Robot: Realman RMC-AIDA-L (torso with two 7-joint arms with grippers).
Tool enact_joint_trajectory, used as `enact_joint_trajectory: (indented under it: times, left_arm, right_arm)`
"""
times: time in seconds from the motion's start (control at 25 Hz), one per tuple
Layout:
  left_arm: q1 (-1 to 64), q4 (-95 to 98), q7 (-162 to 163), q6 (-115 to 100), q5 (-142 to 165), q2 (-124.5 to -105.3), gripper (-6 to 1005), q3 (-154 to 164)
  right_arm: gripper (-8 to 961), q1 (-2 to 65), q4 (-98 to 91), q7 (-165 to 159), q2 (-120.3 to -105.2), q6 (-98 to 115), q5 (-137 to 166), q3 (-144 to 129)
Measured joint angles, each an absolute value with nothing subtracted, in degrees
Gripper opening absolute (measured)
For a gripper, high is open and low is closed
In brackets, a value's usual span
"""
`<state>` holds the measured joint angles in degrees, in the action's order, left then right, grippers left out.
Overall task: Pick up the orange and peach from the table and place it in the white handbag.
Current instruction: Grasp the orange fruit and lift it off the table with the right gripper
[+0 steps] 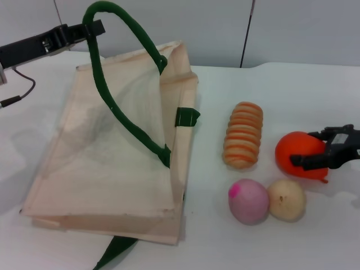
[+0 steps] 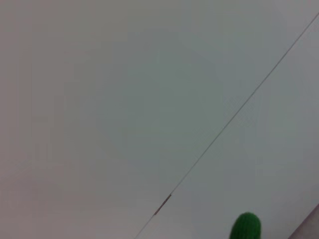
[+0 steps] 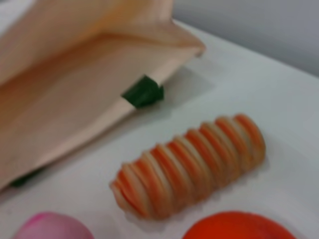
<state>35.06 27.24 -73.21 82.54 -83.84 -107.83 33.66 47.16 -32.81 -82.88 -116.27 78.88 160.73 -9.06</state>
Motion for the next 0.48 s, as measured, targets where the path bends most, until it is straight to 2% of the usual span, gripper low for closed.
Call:
enact_joint_trajectory:
  times: [0.48]
  left_arm:
    - [35.24, 26.72, -73.21, 82.53, -83.85, -107.75, 114, 33.66]
  right_arm:
    - [873, 48.07, -32.34, -84.9, -116.53, 76.64, 163.7, -9.49]
